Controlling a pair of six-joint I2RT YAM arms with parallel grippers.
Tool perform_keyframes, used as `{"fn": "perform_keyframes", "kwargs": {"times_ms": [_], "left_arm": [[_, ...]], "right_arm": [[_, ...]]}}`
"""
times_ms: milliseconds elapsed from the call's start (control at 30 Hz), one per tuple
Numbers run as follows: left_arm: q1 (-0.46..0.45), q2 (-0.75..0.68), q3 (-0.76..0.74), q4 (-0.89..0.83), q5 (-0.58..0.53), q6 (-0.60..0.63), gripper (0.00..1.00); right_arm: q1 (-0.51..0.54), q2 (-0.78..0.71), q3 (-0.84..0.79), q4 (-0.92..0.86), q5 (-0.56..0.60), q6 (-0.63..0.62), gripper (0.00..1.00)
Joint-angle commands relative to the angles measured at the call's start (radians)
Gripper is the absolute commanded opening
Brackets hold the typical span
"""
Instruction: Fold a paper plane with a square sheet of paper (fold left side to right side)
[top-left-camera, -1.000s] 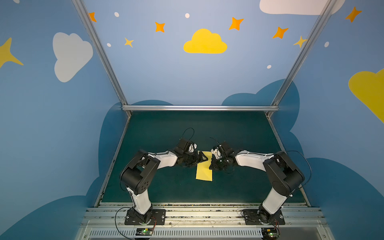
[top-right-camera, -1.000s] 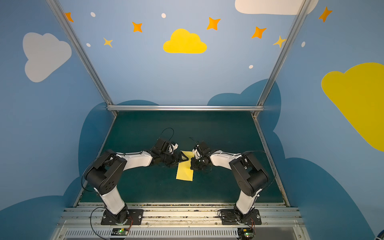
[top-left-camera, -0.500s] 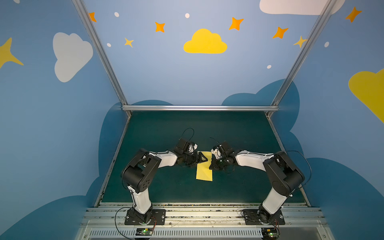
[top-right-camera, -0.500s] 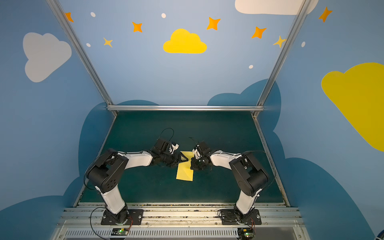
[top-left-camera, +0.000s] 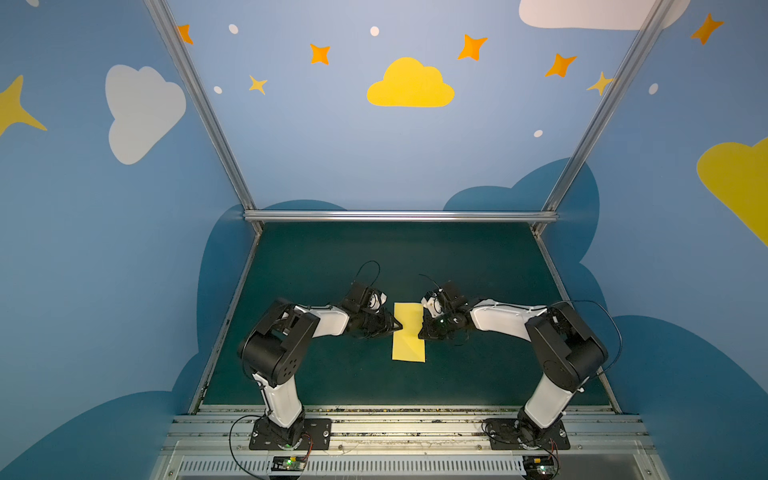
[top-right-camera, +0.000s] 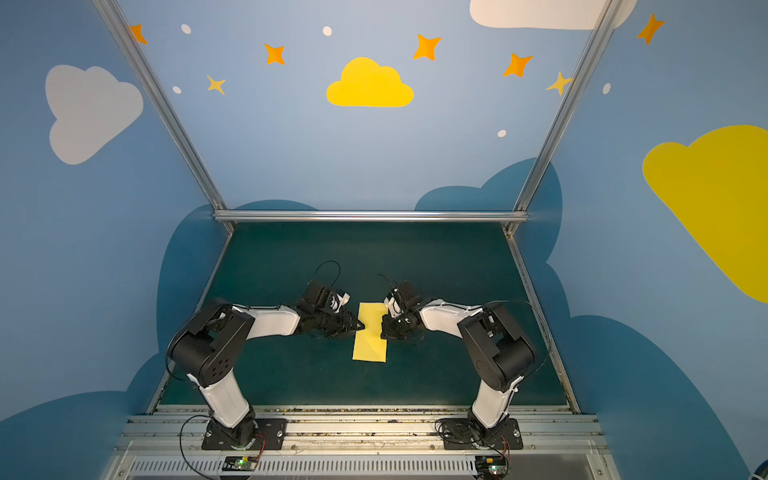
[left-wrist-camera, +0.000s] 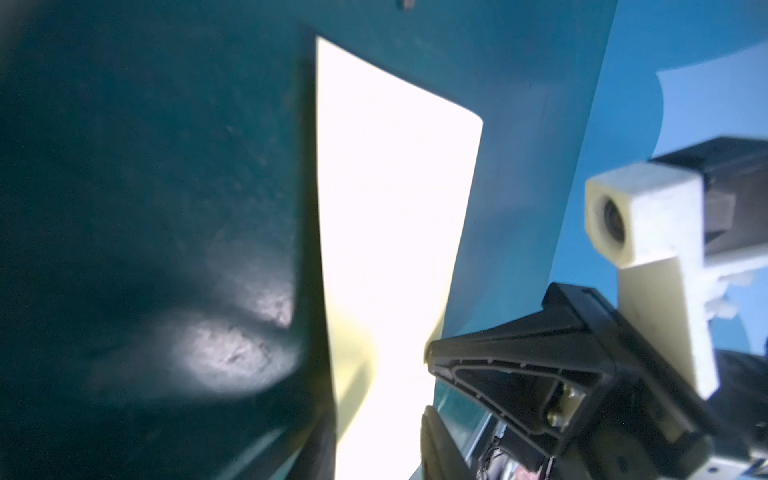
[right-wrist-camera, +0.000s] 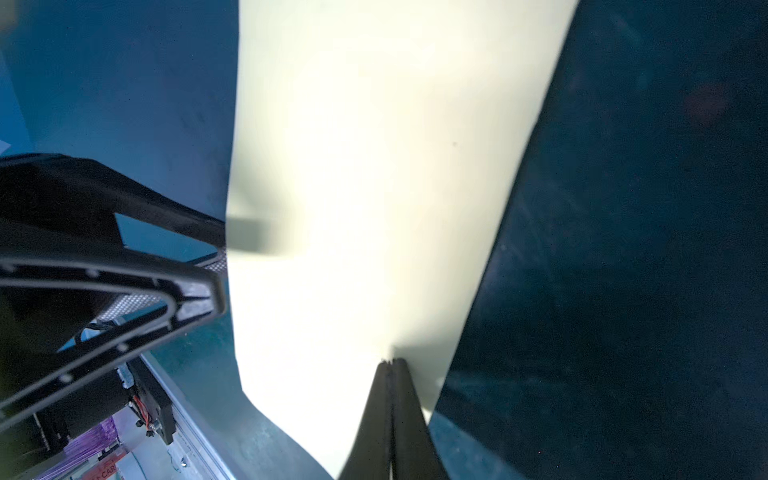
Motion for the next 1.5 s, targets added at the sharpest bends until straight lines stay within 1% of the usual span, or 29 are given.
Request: {"fn": "perform_keyframes", "kwargs": {"times_ms": [0,67,167,333,367,567,667,833,967,1033,1233,1367,1467], "left_arm": [[0.002,-0.010,-0.002,-0.004,0.005,0.010,0.26],[0.002,-0.007,0.001,-0.006,0.005,0.009,0.24],[0.002,-0.007,0.006,-0.011,0.008,0.003,0.16],[0.002,-0.010,0.005,-0.010,0.009,-0.032,0.13],[0.002,-0.009,0.005,-0.009,0.009,-0.045,0.12],[0.000,-0.035,0.007,-0.036,-0.005,-0.120,0.04],[0.001,-0.049,0.020,-0.084,-0.010,-0.140,0.04],[-0.001,-0.062,0.043,-0.156,-0.017,-0.154,0.04],[-0.002,-0.063,0.050,-0.173,-0.010,-0.153,0.04],[-0.001,-0.061,0.053,-0.176,-0.008,-0.151,0.04],[-0.001,-0.059,0.056,-0.183,-0.006,-0.146,0.03],[-0.001,-0.055,0.056,-0.182,-0.005,-0.146,0.04],[-0.003,-0.056,0.057,-0.181,-0.003,-0.146,0.04]], "right_arm": [[-0.003,0.046,0.006,-0.089,0.077,-0.030,0.00],[-0.003,0.040,0.021,-0.102,0.072,-0.041,0.00],[0.004,0.009,0.049,-0.132,0.064,-0.058,0.00],[0.041,-0.064,0.100,-0.194,0.087,-0.073,0.00],[0.056,-0.079,0.106,-0.204,0.096,-0.074,0.05],[0.181,-0.138,0.107,-0.247,0.200,-0.047,0.43],[0.267,-0.161,0.099,-0.257,0.288,-0.030,0.53],[0.408,-0.166,0.108,-0.287,0.442,0.008,0.65],[0.492,-0.152,0.133,-0.304,0.536,0.032,0.69],[0.518,-0.138,0.154,-0.317,0.565,0.036,0.70],[0.555,-0.086,0.223,-0.366,0.651,0.037,0.70],[0.554,-0.067,0.252,-0.366,0.661,0.028,0.70],[0.555,-0.050,0.256,-0.354,0.639,0.023,0.70]]}}
